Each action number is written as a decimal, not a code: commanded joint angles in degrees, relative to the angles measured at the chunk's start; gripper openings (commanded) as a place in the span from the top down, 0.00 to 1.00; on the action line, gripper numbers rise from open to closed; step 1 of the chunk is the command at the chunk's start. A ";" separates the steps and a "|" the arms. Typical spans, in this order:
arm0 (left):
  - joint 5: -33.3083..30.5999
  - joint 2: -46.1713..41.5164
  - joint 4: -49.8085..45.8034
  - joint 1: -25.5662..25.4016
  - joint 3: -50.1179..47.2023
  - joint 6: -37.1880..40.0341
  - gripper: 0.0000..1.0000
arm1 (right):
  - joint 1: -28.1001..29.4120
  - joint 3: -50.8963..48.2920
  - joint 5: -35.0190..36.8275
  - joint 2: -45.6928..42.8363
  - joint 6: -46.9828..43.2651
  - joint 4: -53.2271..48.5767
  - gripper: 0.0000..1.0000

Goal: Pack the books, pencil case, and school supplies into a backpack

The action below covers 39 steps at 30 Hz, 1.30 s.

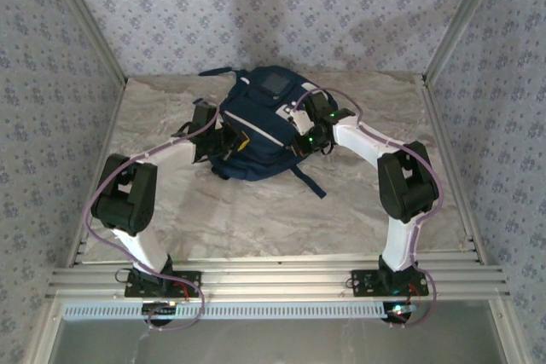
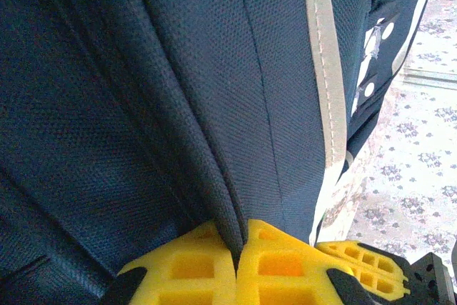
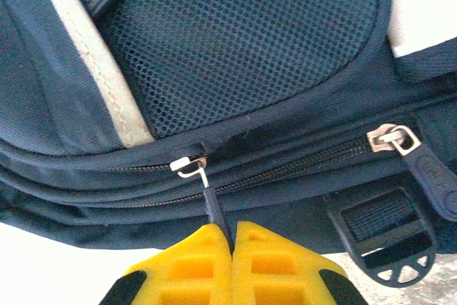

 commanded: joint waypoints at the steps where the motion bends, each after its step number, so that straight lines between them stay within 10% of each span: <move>1: -1.00 -3.37 -1.57 1.36 2.22 2.15 1.00 | -4.30 1.27 16.19 0.53 0.90 -0.91 1.00; 15: -0.30 -2.70 -1.64 1.01 3.44 1.92 0.97 | -6.57 3.39 8.78 -1.70 1.88 -0.51 0.96; 23: -0.87 -3.57 -2.96 -0.10 4.39 3.27 0.46 | -7.48 -8.07 14.21 -14.24 8.23 3.20 0.49; 39: -48.63 -19.58 -28.57 2.29 4.84 32.57 0.00 | -20.51 -44.81 34.60 -26.61 7.58 44.20 0.43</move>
